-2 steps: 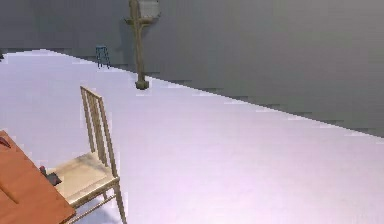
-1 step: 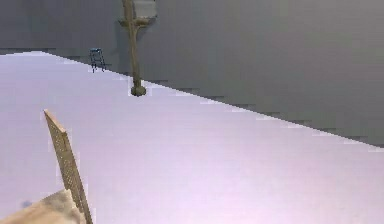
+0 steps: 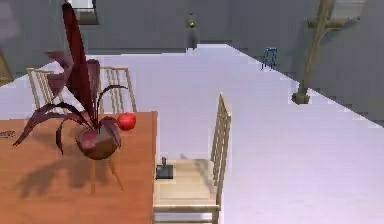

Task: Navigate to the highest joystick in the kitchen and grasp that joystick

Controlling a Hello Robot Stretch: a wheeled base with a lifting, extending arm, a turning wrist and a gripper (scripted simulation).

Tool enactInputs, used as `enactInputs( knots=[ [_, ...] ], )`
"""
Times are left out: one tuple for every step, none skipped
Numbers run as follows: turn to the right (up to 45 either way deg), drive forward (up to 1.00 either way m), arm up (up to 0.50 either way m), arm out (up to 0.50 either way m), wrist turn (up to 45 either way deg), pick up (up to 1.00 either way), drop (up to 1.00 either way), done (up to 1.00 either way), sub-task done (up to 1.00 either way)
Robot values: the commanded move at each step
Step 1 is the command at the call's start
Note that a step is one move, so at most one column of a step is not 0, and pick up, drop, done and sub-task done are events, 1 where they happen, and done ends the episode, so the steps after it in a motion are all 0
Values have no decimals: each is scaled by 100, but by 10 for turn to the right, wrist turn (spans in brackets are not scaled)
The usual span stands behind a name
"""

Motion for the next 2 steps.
enactInputs(
  knots=[
    [-450,0,0,0,0,0,0,0,0],
    [-450,0,0,0,0,0,0,0,0]
  ],
)
